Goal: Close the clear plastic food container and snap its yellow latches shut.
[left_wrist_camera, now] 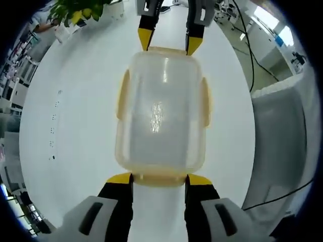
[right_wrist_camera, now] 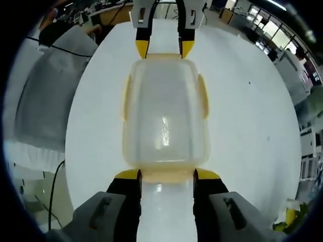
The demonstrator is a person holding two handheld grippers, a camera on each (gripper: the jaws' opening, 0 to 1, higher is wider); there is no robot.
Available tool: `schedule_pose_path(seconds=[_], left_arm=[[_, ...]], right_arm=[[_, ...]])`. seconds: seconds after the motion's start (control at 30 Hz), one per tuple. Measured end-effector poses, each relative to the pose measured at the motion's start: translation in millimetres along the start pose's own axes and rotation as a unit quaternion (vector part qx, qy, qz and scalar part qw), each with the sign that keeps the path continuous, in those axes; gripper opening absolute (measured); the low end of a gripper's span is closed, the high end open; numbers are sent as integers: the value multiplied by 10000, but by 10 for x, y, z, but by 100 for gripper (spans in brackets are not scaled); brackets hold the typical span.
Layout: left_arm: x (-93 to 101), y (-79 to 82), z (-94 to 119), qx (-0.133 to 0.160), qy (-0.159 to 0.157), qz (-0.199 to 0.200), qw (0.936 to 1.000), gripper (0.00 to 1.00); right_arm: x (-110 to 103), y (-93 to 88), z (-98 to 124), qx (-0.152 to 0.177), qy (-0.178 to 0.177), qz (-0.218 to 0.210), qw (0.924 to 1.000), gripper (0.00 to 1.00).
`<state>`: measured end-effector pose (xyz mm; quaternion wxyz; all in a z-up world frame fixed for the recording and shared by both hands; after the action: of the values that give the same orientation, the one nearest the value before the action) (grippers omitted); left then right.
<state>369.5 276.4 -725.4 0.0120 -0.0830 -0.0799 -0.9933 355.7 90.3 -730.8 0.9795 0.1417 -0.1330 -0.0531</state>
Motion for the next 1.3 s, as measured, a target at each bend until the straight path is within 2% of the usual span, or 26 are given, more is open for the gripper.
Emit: schedule_pose_path(seconds=[0.3,0.67,1.3], left_arm=[[-19,322,-118,5,-59,-49,10000,33],[-63,601,-207,-34,-117,-177,9998,33],[-53,620,-291,-239,-141,-147,9995,33]], right_arm=[[21,-332,58,-100,41,-92,9999,36],[16,-631,64,-176,71,-241,9995,36],[5,-664,9,-241,131,-191,9994,37]])
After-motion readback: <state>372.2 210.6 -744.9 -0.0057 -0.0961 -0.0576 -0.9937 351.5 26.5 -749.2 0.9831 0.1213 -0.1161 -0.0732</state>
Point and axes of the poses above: the point that each gripper's makers call its tool centre point, and the gripper's own axes: z roughly backward along the fingers, x roughly to its right, y roughly out of its top, the point moved 5 cm from there along z, roughly backward along the fingers, and after that the axes turned 11 degrees about -y, right-handed, at the moved point
